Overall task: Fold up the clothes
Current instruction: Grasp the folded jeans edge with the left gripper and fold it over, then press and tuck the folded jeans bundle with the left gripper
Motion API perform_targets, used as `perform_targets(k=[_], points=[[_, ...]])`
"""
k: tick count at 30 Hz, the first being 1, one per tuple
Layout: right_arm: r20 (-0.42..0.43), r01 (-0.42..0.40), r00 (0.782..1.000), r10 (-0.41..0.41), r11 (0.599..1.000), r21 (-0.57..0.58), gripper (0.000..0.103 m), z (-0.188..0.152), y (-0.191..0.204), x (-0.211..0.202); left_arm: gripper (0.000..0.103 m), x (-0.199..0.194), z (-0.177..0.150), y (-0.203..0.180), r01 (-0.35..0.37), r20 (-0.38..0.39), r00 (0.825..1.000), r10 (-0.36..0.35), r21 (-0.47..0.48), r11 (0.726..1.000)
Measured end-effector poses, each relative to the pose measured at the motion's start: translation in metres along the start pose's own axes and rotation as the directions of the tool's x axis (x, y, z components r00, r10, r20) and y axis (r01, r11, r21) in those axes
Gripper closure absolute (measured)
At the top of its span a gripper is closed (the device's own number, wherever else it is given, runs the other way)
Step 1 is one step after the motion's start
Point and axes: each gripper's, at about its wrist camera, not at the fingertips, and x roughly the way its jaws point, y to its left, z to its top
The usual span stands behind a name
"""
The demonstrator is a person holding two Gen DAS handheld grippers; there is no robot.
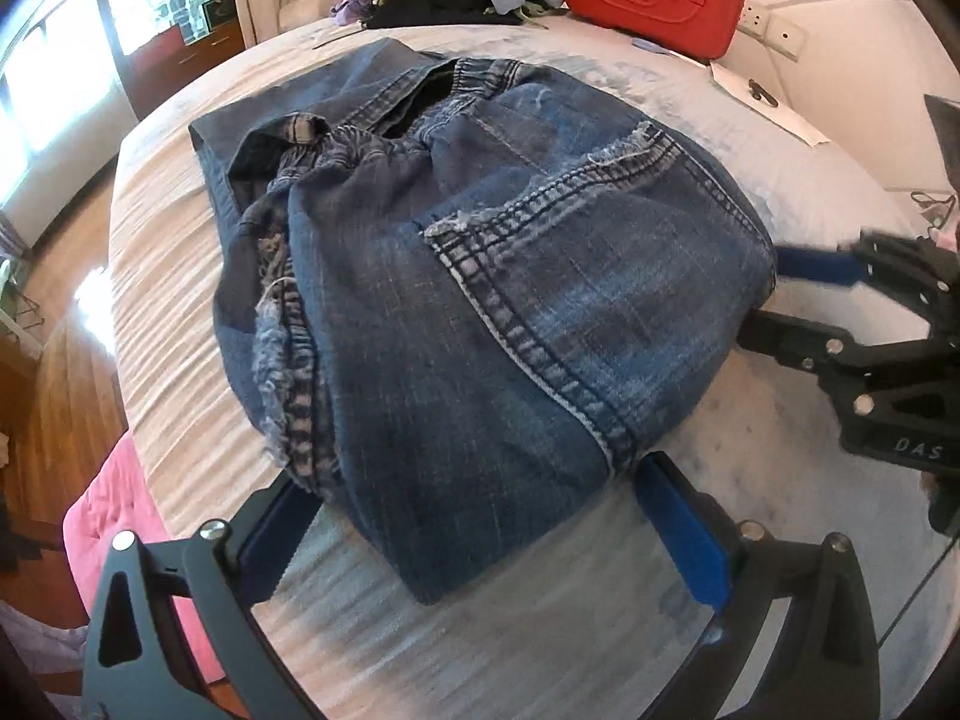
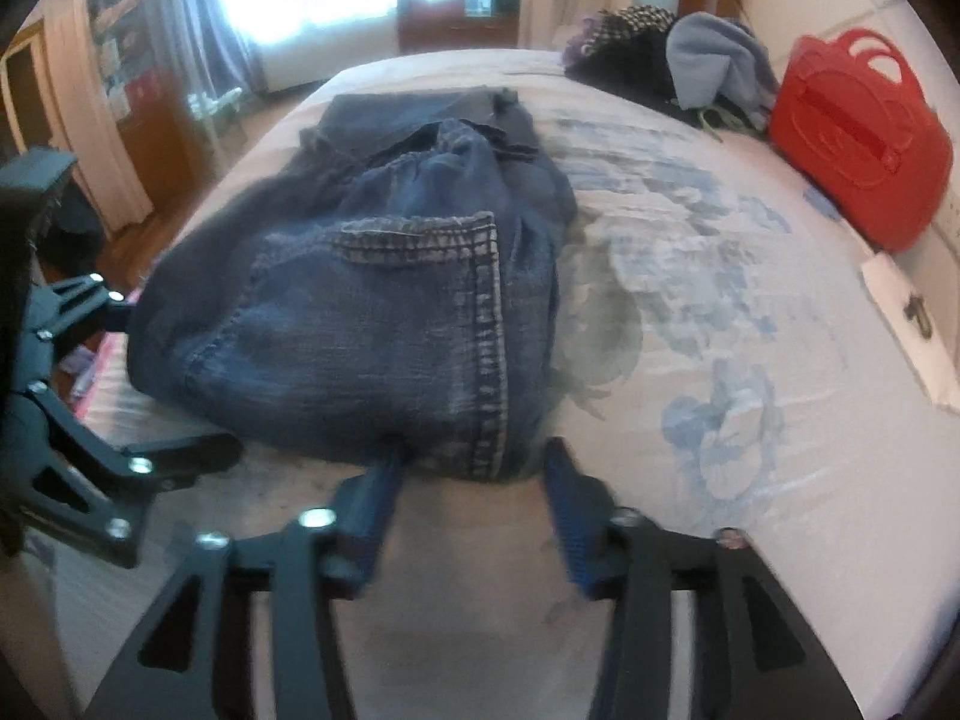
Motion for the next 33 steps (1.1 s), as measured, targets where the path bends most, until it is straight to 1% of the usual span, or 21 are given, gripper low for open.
perform_targets(k=[1,2,3,4,5,7,9,13,15,18,20,23,24,25,26,27,28,29,31,32,33], points=[[0.006,0.002,1.0,-0.002,1.0,-0.005,0.037,0.001,-0.001,0.001,0.03,-0.003,0.002,0.001,-0.002,0.003,1.0,0.002,0.007,1.0],[0.013,-0.008,1.0,0.008,1.0,-0.004,0.036,0.002,-0.002,0.001,0.04,-0.006,0.005,0.003,-0.007,0.005,1.0,0.007,0.014,1.0],[0.02,-0.036,0.999,0.036,0.999,0.011,0.043,0.004,-0.003,0.0,0.049,-0.008,0.007,0.006,0.001,0.004,1.0,-0.001,0.013,1.0],[0.028,-0.08,0.996,0.079,0.996,0.038,0.065,0.007,-0.004,-0.001,0.055,-0.011,0.01,0.009,0.016,0.0,1.0,-0.016,0.007,1.0],[0.037,-0.124,0.992,0.122,0.99,0.065,0.072,0.01,-0.005,-0.003,0.058,-0.013,0.013,0.013,0.028,-0.004,1.0,-0.028,0.002,1.0],[0.06,-0.175,0.984,0.169,0.979,0.103,0.083,0.022,-0.006,-0.009,0.068,-0.027,0.024,0.018,0.042,0.011,0.999,-0.042,0.022,0.999],[0.121,-0.211,0.973,0.197,0.97,0.118,0.087,0.041,-0.01,-0.026,0.072,-0.05,0.04,0.026,0.058,0.059,0.996,-0.06,0.034,0.998],[0.241,-0.257,0.943,0.228,0.961,0.097,0.089,0.094,-0.015,-0.057,0.072,-0.091,0.09,0.061,0.097,0.161,0.982,-0.096,0.002,0.995],[0.281,-0.263,0.931,0.235,0.962,0.069,0.089,0.127,-0.018,-0.06,0.072,-0.097,0.116,0.08,0.092,0.203,0.975,-0.087,-0.016,0.996],[0.29,-0.278,0.923,0.253,0.959,0.048,0.089,0.187,-0.026,-0.036,0.073,-0.07,0.146,0.114,0.068,0.189,0.981,-0.052,-0.079,0.995],[0.28,-0.288,0.923,0.265,0.957,0.043,0.089,0.228,-0.032,-0.011,0.073,-0.048,0.166,0.137,0.049,0.169,0.985,-0.027,-0.125,0.991],[0.218,-0.298,0.936,0.277,0.952,0.067,0.089,0.278,-0.038,0.046,0.071,-0.015,0.195,0.171,0.018,0.137,0.991,0.008,-0.192,0.981],[0.19,-0.297,0.942,0.277,0.952,0.08,0.089,0.29,-0.039,0.066,0.064,-0.004,0.204,0.183,0.008,0.125,0.992,0.02,-0.214,0.977],[0.158,-0.292,0.948,0.275,0.951,0.097,0.088,0.302,-0.041,0.089,0.053,0.008,0.214,0.194,-0.003,0.114,0.993,0.031,-0.236,0.972],[0.126,-0.284,0.955,0.27,0.952,0.116,0.086,0.311,-0.045,0.109,0.045,0.019,0.224,0.206,-0.014,0.102,0.994,0.042,-0.257,0.966],[0.094,-0.273,0.961,0.262,0.953,0.135,0.081,0.316,-0.048,0.128,0.026,0.03,0.234,0.218,-0.025,0.09,0.995,0.052,-0.278,0.96],[0.061,-0.26,0.965,0.253,0.953,0.153,0.076,0.32,-0.05,0.146,0.015,0.037,0.238,0.226,-0.032,0.08,0.995,0.058,-0.294,0.955],[0.027,-0.246,0.969,0.245,0.954,0.171,0.074,0.324,-0.053,0.165,0.013,0.042,0.238,0.231,-0.033,0.074,0.996,0.058,-0.305,0.952],[0.005,-0.249,0.967,0.253,0.947,0.204,0.069,0.325,-0.06,0.185,0.012,0.048,0.238,0.24,-0.032,0.064,0.996,0.056,-0.323,0.946],[0.018,-0.256,0.966,0.258,0.941,0.221,0.067,0.324,-0.064,0.185,0.012,0.046,0.237,0.24,-0.026,0.064,0.997,0.05,-0.327,0.945],[0.044,-0.263,0.964,0.26,0.935,0.239,0.062,0.321,-0.07,0.178,0.012,0.042,0.236,0.239,-0.021,0.069,0.997,0.046,-0.328,0.944]])
